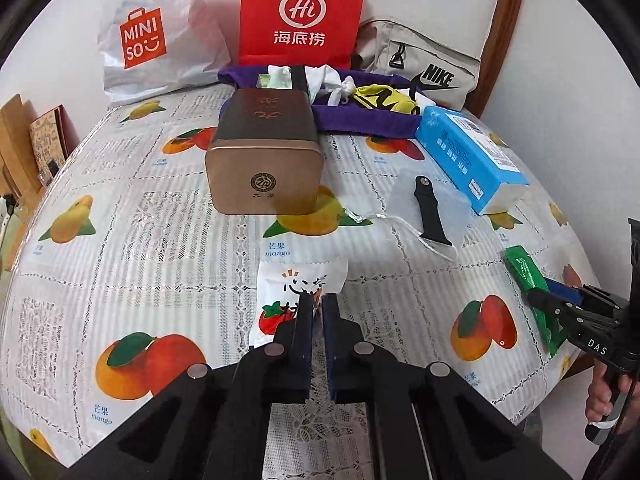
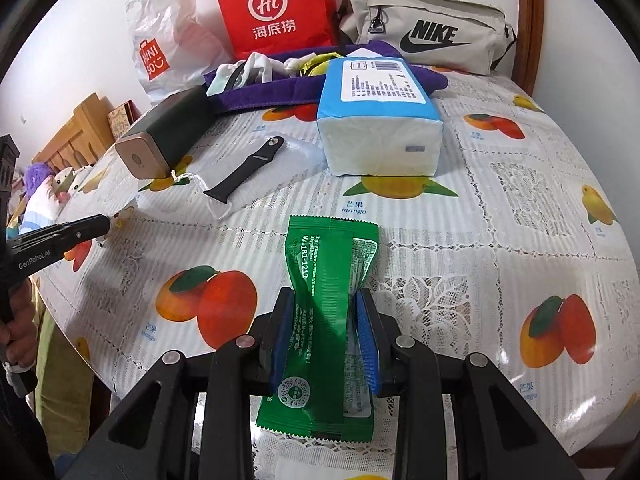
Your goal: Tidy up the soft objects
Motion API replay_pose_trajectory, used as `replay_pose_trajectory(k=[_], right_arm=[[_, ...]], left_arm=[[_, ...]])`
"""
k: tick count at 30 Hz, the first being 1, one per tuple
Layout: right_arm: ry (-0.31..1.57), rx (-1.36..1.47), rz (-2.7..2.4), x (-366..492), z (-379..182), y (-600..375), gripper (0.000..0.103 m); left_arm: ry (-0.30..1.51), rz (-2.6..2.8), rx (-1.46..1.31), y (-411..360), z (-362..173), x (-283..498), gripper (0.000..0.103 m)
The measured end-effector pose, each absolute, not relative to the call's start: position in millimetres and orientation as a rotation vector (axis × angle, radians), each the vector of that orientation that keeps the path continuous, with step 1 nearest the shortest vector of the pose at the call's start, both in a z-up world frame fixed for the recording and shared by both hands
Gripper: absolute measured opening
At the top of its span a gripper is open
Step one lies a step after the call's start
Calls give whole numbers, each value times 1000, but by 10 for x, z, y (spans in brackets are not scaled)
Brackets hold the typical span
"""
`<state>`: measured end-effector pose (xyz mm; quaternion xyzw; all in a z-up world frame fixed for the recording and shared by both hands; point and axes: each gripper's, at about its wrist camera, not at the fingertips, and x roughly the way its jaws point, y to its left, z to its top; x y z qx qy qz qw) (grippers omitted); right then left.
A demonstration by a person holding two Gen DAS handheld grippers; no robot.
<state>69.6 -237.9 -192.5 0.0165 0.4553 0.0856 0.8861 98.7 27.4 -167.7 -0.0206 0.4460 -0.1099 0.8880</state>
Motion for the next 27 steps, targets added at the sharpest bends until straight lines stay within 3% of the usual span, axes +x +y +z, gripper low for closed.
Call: replay_pose_trajectory(k=[27], right_arm=[[843,21,200,906,-1274,-2430,31]], left_arm=[[821,-218,-93,362,-967,1124,5]])
